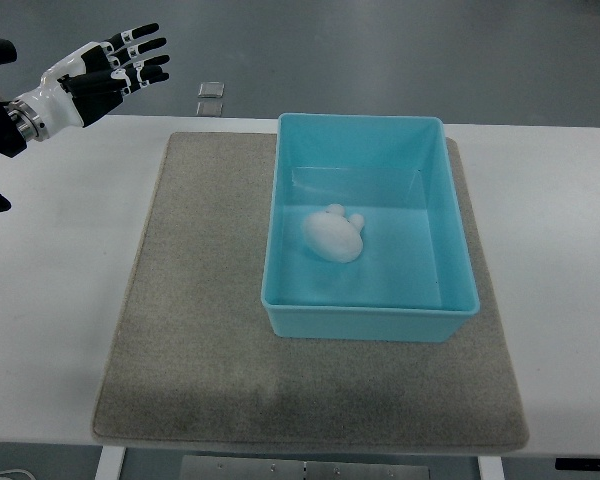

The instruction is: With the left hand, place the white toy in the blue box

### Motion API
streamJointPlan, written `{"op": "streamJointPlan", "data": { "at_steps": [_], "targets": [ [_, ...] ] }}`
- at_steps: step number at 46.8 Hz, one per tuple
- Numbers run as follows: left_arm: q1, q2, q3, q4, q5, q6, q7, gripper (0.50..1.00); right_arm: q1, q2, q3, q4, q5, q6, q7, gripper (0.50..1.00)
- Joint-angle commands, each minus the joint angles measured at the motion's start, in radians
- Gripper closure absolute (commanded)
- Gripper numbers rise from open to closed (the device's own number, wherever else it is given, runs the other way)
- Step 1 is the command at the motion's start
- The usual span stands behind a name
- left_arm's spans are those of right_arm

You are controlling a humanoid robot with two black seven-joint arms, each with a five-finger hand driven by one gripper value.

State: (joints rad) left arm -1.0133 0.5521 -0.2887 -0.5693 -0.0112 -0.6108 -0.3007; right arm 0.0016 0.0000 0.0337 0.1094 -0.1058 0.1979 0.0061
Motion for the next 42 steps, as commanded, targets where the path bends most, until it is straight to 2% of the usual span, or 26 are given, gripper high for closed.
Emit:
{"op": "streamJointPlan", "data": {
  "at_steps": [1,4,18,42],
  "targets": [
    [0.009,-0.001,0.0,-0.007,-0.036,0.0,0.0,0.529,0.0,0.0,0.0,-0.001,0.0,0.0,0.0,0.564],
    [0.015,-0.001,0.0,-0.009,-0.058,0.0,0.002,0.512,0.0,0.0,0.0,-0.001,0.0,0.0,0.0,0.564],
    [0.044,-0.035,-0.021,-0.011,-0.079,0.0,0.003,0.512,0.0,0.0,0.0,0.001,0.0,0.0,0.0,0.564],
    [0.071,-0.037,-0.037,-0.011,-0.084,0.0,0.003,0.512,0.0,0.0,0.0,0.001,0.0,0.0,0.0,0.564]
  ]
}}
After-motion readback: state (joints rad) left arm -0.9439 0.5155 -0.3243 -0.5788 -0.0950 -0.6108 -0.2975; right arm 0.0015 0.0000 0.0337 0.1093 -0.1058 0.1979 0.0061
